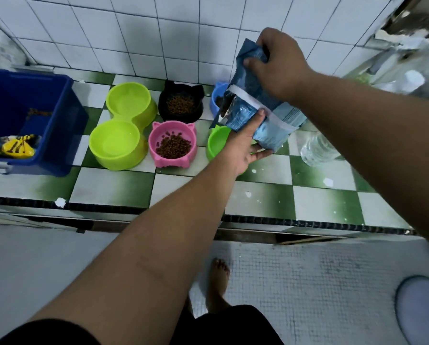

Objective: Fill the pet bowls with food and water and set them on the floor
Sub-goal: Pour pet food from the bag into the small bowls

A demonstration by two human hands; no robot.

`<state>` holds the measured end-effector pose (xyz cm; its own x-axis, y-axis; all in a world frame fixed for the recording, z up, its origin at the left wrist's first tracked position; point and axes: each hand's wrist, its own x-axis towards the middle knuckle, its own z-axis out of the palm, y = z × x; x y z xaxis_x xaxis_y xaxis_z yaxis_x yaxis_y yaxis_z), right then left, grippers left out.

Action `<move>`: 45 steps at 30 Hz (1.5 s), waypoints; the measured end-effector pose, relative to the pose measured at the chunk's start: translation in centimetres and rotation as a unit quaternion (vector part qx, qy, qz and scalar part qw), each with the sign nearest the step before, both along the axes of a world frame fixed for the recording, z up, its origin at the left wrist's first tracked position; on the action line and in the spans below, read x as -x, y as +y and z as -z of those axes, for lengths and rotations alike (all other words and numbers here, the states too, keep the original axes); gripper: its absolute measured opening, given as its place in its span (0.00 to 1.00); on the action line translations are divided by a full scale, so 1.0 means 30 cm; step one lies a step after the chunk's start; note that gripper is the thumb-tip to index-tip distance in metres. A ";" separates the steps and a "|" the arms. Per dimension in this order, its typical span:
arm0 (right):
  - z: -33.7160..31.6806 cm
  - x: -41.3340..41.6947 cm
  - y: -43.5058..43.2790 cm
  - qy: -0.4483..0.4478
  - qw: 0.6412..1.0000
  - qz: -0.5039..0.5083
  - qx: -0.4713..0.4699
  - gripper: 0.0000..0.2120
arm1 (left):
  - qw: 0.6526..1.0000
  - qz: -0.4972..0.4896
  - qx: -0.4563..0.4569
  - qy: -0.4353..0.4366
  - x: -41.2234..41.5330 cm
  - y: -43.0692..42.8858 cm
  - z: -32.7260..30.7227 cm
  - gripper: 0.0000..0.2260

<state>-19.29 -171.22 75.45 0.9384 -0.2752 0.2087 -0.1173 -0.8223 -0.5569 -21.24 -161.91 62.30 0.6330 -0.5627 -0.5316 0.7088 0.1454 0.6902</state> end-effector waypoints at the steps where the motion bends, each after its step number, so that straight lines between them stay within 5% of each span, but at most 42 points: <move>1: 0.014 0.005 -0.014 0.011 1.000 0.000 0.017 0.09 | 1.000 0.006 0.003 0.012 0.019 -0.021 0.008 0.18; 12: 0.202 -0.006 -0.072 0.097 0.994 0.027 0.052 0.08 | 0.990 0.036 0.053 0.126 0.100 -0.121 0.134 0.15; 25: 0.233 -0.028 -0.070 0.111 0.992 0.001 0.054 0.07 | 0.989 0.012 0.057 0.133 0.100 -0.144 0.173 0.28; 45: 0.230 -0.013 -0.056 0.106 0.993 -0.004 0.042 0.06 | 0.991 0.012 0.042 0.127 0.087 -0.126 0.182 0.27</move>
